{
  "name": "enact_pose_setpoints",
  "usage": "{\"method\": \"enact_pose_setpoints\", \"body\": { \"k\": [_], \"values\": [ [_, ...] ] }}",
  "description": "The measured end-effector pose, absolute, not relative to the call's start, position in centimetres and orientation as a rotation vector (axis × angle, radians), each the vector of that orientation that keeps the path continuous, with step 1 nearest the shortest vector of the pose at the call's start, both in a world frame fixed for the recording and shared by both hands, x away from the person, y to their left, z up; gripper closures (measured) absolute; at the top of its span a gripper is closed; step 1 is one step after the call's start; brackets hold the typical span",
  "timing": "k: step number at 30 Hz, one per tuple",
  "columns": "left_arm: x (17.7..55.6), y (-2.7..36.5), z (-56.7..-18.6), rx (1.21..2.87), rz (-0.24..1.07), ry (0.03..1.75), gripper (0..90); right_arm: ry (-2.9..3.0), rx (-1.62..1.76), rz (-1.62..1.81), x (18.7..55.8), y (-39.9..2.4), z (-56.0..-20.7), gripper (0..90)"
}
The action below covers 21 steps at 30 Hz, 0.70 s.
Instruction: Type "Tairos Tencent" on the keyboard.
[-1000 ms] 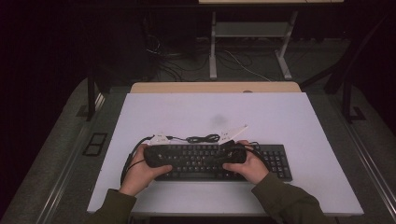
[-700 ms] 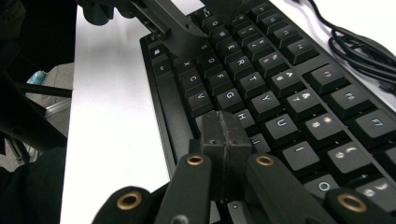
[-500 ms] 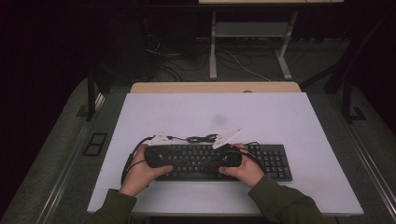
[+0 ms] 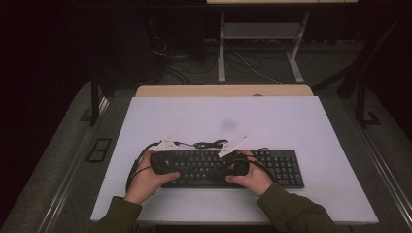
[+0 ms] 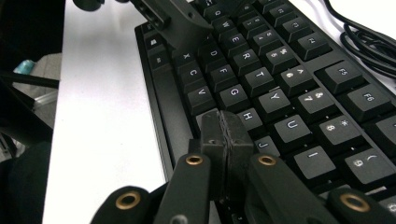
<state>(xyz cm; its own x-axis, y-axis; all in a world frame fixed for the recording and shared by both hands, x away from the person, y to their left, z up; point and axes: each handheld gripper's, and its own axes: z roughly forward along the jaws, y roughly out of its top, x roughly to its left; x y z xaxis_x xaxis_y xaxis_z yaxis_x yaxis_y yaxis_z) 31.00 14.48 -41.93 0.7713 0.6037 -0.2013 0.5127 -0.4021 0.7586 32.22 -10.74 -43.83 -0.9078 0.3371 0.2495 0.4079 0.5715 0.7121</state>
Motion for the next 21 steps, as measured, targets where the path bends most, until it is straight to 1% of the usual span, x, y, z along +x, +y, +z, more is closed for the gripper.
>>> {"method": "enact_pose_setpoints", "body": {
  "k": [6,13,18,21],
  "values": [
    [31.0,14.5,-41.9,2.08,0.132,0.834,46.1,-2.711,-0.648,-1.255,32.2,-10.7,-43.9,89.0],
    [31.0,14.6,-41.7,2.075,0.136,0.832,46.1,-2.704,-0.653,-1.289,32.3,-11.0,-43.4,85.9],
    [31.0,14.6,-41.7,2.077,0.137,0.834,46.2,-2.685,-0.655,-1.346,32.5,-11.5,-43.0,75.9],
    [30.9,14.6,-41.7,2.076,0.136,0.832,46.3,-2.664,-0.669,-1.384,32.6,-11.8,-42.7,67.9]
  ]
}}
